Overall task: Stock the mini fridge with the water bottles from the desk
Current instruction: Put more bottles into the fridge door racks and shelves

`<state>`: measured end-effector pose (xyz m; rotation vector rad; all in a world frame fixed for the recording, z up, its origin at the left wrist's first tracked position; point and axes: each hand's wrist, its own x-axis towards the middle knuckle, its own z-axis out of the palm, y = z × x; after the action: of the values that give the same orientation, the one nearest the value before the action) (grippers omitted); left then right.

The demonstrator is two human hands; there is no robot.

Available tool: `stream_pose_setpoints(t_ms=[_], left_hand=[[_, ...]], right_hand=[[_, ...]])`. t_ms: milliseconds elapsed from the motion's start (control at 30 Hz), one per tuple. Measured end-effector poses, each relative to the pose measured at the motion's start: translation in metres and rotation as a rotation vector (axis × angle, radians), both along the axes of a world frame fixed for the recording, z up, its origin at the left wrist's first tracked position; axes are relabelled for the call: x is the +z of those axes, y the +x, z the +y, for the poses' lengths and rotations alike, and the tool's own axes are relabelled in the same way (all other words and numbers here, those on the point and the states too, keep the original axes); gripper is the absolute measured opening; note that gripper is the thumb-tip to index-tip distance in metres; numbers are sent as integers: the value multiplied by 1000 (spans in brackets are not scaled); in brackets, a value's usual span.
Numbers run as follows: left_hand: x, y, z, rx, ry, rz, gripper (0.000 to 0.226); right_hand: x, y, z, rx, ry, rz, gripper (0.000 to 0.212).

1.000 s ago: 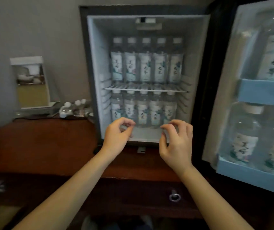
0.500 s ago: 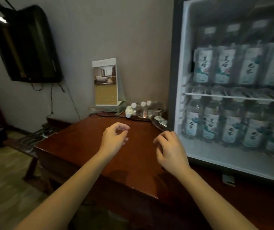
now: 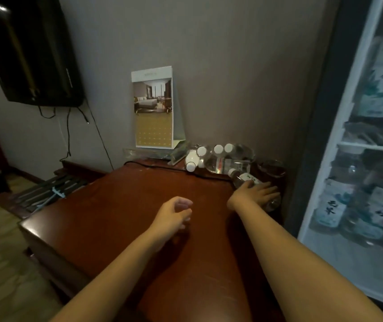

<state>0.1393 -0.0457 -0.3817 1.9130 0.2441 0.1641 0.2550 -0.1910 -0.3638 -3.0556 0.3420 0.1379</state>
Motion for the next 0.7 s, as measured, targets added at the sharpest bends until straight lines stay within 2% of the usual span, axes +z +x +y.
stream_pose_setpoints(t_ms=[67, 167, 233, 333, 567, 700], left_hand=[[-10, 2, 11, 18, -12, 37, 19], [-17, 3, 21, 62, -46, 50, 19], [-19, 3, 22, 61, -51, 46, 19], [-19, 2, 14, 44, -32, 38, 20], [-18, -2, -12, 64, -45, 57, 26], [-9, -12, -27, 131, -217, 32, 29]], right_hand=[[-10, 8, 2, -24, -65, -79, 86], [-7, 15, 0, -22, -168, -182, 66], [-2, 17, 1, -25, -106, -131, 63], [-2, 13, 5, -7, 107, -42, 65], [-12, -22, 4, 233, 114, -139, 67], [-14, -55, 4, 425, 111, -207, 63]])
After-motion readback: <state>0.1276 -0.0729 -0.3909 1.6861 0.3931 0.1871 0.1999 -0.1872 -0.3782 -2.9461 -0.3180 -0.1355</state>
